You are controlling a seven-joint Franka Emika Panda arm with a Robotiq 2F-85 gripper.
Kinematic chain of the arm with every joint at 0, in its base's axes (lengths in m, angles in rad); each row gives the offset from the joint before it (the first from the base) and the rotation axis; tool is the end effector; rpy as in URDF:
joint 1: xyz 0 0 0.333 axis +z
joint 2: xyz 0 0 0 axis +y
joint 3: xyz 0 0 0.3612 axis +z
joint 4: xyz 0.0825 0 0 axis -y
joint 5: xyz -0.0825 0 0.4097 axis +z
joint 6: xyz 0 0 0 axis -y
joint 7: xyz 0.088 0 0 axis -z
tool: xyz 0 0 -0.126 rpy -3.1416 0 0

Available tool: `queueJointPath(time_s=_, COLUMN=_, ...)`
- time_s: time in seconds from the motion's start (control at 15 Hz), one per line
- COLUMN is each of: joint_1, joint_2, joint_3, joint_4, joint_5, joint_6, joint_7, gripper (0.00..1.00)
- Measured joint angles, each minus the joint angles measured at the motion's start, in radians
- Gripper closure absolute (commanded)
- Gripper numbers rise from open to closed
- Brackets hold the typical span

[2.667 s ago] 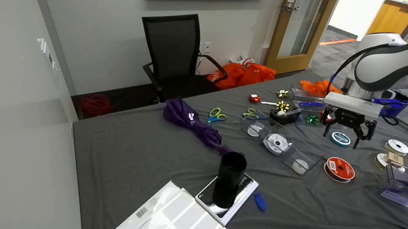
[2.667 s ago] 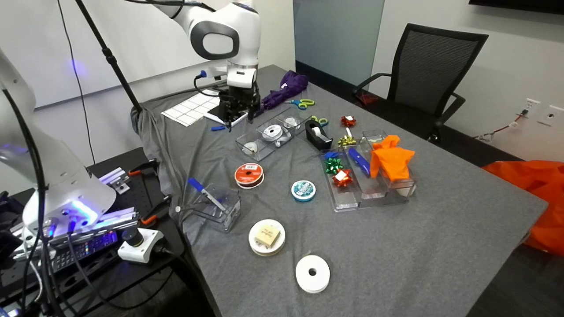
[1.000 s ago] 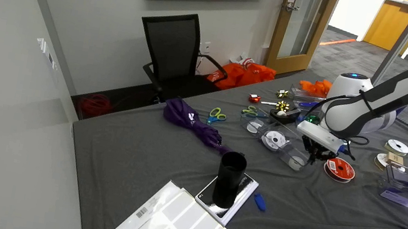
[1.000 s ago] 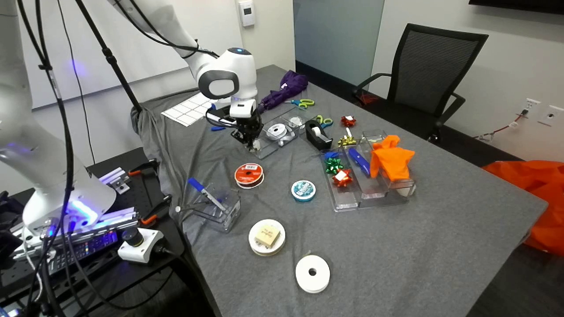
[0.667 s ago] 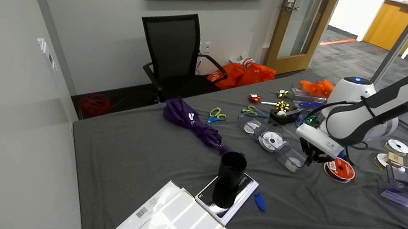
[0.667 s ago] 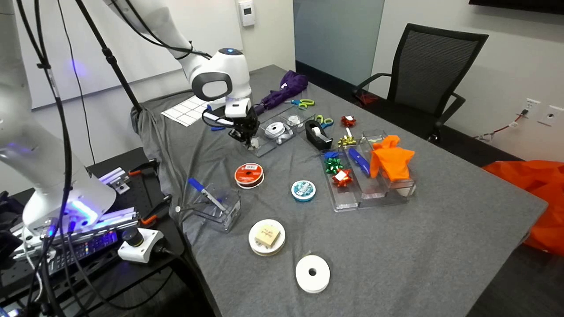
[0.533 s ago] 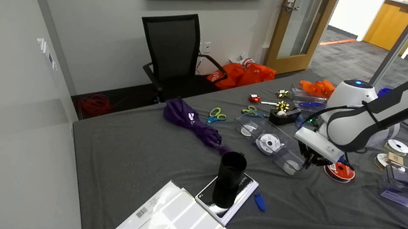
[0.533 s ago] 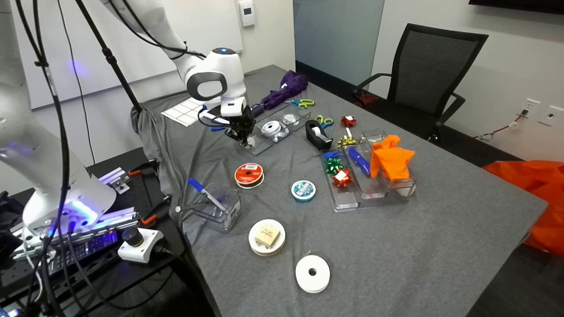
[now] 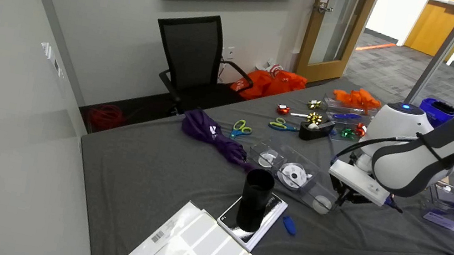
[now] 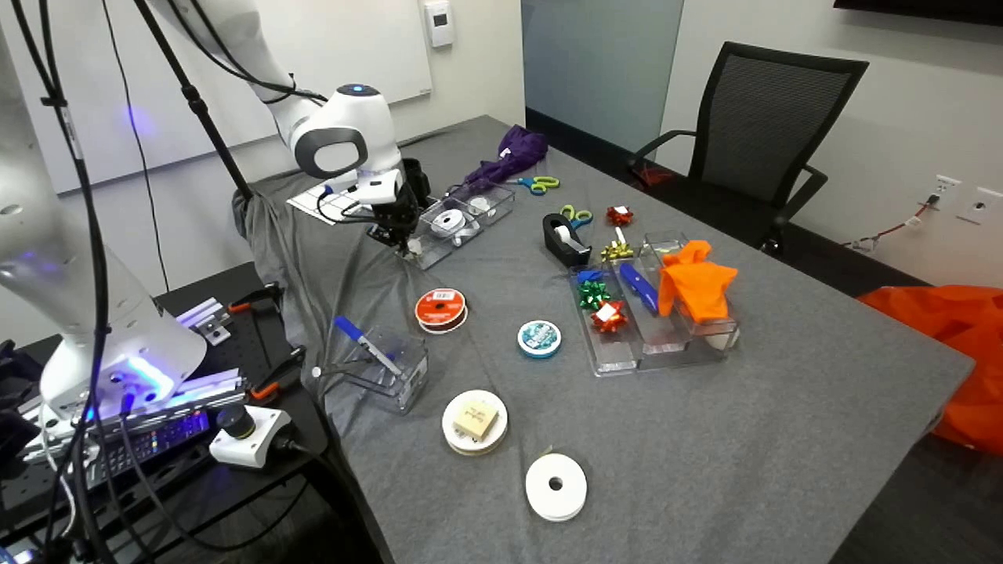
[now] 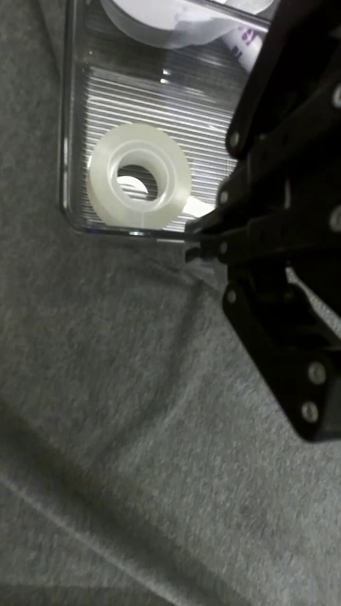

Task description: Move the transparent tray to the left

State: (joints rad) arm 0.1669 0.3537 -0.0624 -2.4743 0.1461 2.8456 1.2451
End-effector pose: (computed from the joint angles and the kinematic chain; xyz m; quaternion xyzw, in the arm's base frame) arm 0.4954 0.0431 0.1549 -0.8032 0.5955 -0.0007 0.0149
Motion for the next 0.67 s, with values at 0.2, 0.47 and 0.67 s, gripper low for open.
queueJointPath(time_s=0.2, joint_1=0.0, joint_2=-0.037, joint_3=0.04, joint_4=-0.049, joint_5=0.069, joint_6=-0.026, joint_7=0.001, gripper=0.99)
queueJointPath(time_s=0.47, joint_1=-0.011, joint_2=-0.076, joint_3=0.095, joint_4=-0.081, joint_5=0.195, joint_6=-0.1, joint_7=0.001, gripper=0.99)
queueJointPath(time_s=0.67, joint_1=-0.024, joint_2=-0.099, joint_3=0.117, joint_4=-0.087, joint_5=0.274, joint_6=-0.159, joint_7=0.001, gripper=0.69)
